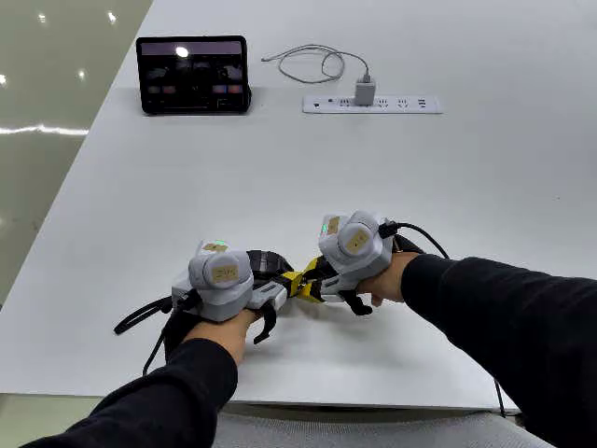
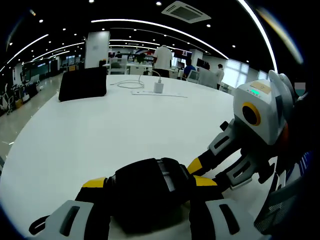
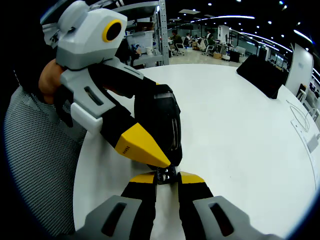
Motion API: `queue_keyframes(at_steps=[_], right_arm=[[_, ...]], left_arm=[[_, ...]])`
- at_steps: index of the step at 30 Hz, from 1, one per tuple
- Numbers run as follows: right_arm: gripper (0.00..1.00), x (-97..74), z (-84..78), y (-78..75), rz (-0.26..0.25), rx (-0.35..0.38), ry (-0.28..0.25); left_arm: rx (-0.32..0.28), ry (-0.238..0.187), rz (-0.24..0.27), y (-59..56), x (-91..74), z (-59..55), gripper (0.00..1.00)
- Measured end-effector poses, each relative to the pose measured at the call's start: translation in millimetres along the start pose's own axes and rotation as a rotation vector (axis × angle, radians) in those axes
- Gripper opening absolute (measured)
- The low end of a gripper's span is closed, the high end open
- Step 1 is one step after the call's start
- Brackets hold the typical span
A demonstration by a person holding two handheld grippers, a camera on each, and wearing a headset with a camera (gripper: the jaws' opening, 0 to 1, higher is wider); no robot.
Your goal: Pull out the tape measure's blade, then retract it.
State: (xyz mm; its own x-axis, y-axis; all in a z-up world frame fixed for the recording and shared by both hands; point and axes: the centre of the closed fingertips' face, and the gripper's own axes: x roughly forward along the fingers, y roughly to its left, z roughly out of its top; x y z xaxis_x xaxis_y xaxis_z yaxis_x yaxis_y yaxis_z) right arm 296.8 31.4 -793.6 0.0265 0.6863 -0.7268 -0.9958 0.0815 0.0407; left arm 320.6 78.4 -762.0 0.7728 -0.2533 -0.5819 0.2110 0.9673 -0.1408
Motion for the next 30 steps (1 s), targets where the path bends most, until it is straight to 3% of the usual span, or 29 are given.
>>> queue_keyframes(at_steps=[6,8,10,30], right_arm=[[0.12,-2.1,-4.1,-1.3,-0.002,-0.004,0.002],[0.11,-4.4,-3.1,-1.2,-0.003,-0.059,-0.017],[0.1,-4.1,-3.9,-1.2,0.001,-0.029,-0.014],[0.1,4.3,2.4,-1.2,0.011,-0.015,-0.004]], left_arm=[[-0.001,-0.001,-0.001,0.0,0.1,-0.1,0.6],[-0.001,-0.002,-0.002,-0.1,-0.1,-0.2,0.6],[0.0,-0.001,-0.004,-0.1,-0.1,-0.4,0.6],[-0.011,0.0,-0.006,0.8,0.0,-0.3,0.6]])
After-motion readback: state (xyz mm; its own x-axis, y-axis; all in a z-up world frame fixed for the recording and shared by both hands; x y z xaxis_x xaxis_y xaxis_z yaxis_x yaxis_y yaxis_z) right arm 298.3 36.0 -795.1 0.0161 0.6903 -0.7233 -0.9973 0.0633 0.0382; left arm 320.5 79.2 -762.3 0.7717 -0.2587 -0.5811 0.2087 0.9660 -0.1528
